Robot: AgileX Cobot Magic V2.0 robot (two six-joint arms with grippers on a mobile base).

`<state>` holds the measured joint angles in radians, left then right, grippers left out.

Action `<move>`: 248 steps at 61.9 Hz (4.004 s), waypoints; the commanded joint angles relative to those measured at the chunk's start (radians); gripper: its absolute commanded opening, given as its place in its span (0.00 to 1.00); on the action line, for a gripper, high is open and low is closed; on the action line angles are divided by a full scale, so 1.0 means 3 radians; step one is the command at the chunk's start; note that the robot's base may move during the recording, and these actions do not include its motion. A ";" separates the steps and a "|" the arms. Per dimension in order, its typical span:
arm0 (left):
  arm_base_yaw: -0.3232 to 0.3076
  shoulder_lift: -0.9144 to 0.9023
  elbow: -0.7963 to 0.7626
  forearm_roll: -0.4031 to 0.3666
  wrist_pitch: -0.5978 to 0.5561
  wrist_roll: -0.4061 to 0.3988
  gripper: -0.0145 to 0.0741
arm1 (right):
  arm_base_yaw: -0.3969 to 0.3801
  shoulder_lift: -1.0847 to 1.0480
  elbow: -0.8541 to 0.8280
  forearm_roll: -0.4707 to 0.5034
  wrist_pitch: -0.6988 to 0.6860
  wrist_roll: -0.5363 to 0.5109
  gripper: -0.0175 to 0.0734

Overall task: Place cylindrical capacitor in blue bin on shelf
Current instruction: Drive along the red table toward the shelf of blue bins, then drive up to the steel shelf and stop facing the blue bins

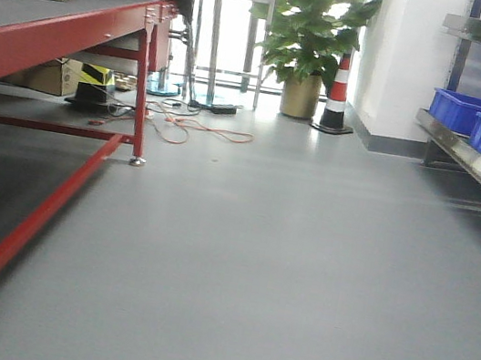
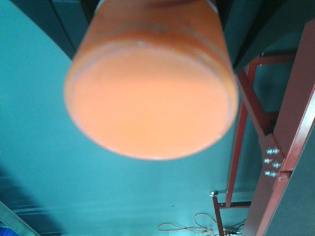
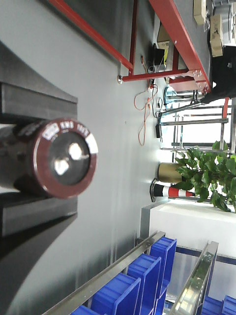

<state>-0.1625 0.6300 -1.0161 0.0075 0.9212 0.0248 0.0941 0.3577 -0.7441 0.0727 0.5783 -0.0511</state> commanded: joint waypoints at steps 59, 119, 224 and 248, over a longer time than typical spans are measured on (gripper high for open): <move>-0.0025 -0.0016 -0.0022 0.0001 -0.0082 0.0000 0.04 | -0.0004 -0.0011 0.0001 -0.0033 -0.0099 -0.0003 0.01; -0.0025 -0.0016 -0.0022 0.0001 -0.0082 0.0000 0.04 | -0.0004 -0.0011 0.0001 -0.0033 -0.0105 -0.0003 0.01; -0.0025 -0.0016 -0.0022 0.0015 -0.0090 0.0000 0.04 | -0.0004 -0.0011 0.0001 -0.0033 -0.0105 -0.0003 0.01; -0.0025 -0.0016 -0.0022 0.0015 -0.0090 0.0000 0.04 | -0.0004 -0.0011 0.0001 -0.0033 -0.0105 -0.0003 0.01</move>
<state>-0.1625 0.6300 -1.0161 0.0115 0.9175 0.0248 0.0941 0.3577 -0.7441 0.0727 0.5783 -0.0511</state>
